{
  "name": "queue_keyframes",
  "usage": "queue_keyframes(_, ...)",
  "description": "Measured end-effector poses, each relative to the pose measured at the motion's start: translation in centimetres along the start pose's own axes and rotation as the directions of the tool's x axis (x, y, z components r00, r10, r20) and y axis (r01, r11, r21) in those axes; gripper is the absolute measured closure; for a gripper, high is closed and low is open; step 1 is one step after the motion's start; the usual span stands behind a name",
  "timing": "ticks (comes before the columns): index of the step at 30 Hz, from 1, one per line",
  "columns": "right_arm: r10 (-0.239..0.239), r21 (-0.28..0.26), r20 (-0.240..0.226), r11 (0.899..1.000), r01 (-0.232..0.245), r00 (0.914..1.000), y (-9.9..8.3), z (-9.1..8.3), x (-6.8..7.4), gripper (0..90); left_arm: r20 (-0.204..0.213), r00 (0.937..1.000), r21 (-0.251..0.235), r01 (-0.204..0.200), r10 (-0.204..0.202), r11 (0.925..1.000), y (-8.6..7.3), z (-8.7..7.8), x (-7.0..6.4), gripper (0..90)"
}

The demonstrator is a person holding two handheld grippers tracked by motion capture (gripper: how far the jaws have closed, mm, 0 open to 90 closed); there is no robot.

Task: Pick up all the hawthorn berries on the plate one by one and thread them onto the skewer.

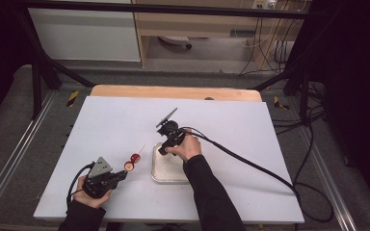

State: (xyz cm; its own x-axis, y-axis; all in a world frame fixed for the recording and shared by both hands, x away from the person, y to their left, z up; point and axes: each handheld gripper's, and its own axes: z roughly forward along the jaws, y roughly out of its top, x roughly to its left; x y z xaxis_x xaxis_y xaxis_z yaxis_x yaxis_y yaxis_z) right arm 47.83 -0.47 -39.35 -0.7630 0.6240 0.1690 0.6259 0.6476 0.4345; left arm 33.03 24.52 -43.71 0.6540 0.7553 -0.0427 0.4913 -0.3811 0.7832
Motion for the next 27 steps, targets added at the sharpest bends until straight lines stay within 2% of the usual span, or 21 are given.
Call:
queue_keyframes(6, -0.009, -0.011, 0.023, 1.0, 0.009, 0.9997, -0.6, -1.9, 0.4, 62.4, 0.002, 1.0, -0.005, -0.006, 0.006, 1.0, 0.1, 0.0, -0.2, 88.2)
queue_keyframes(8, -0.006, -0.026, 0.015, 1.0, 0.006, 0.9999, -0.9, -2.5, 0.4, 62.4, 0.002, 1.0, -0.01, -0.002, 0.002, 1.0, 0.1, 0.0, -0.3, 88.2)
queue_keyframes(12, 0.018, -0.071, 0.0, 0.997, -0.018, 0.9998, -2.0, -3.6, 0.4, 62.4, 0.007, 1.0, -0.014, -0.006, 0.006, 0.9999, 0.2, 0.0, -0.6, 88.2)
queue_keyframes(14, 0.035, -0.115, -0.024, 0.993, -0.037, 0.9991, -2.7, -4.1, 0.3, 62.5, 0.009, 0.9999, -0.017, -0.006, 0.006, 0.9998, 0.3, 0.0, -0.7, 88.2)
queue_keyframes(17, 0.059, -0.192, -0.065, 0.979, -0.07, 0.9961, -4.1, -4.6, 0.1, 62.5, 0.012, 0.9999, -0.02, -0.006, 0.007, 0.9998, 0.3, 0.1, -0.9, 88.2)
queue_keyframes(21, 0.083, -0.264, -0.102, 0.958, -0.108, 0.9913, -5.9, -5.0, 0.0, 62.5, 0.02, 0.9998, -0.022, -0.009, 0.009, 0.9997, 0.5, 0.3, -1.4, 88.2)
queue_keyframes(24, 0.106, -0.329, -0.129, 0.933, -0.143, 0.9861, -7.1, -5.2, -0.2, 62.5, 0.026, 0.9996, -0.024, -0.009, 0.01, 0.9997, 0.6, 0.5, -1.7, 88.2)
queue_keyframes(25, 0.114, -0.356, -0.136, 0.921, -0.156, 0.9841, -7.6, -5.2, -0.3, 62.5, 0.026, 0.9996, -0.028, -0.007, 0.007, 0.9996, 0.6, 0.5, -1.8, 88.1)
queue_keyframes(27, 0.137, -0.404, -0.176, 0.893, -0.198, 0.9749, -8.4, -5.2, -0.4, 62.5, 0.033, 0.9994, -0.033, -0.002, 0.003, 0.9995, 0.6, 0.6, -2.0, 88.2)
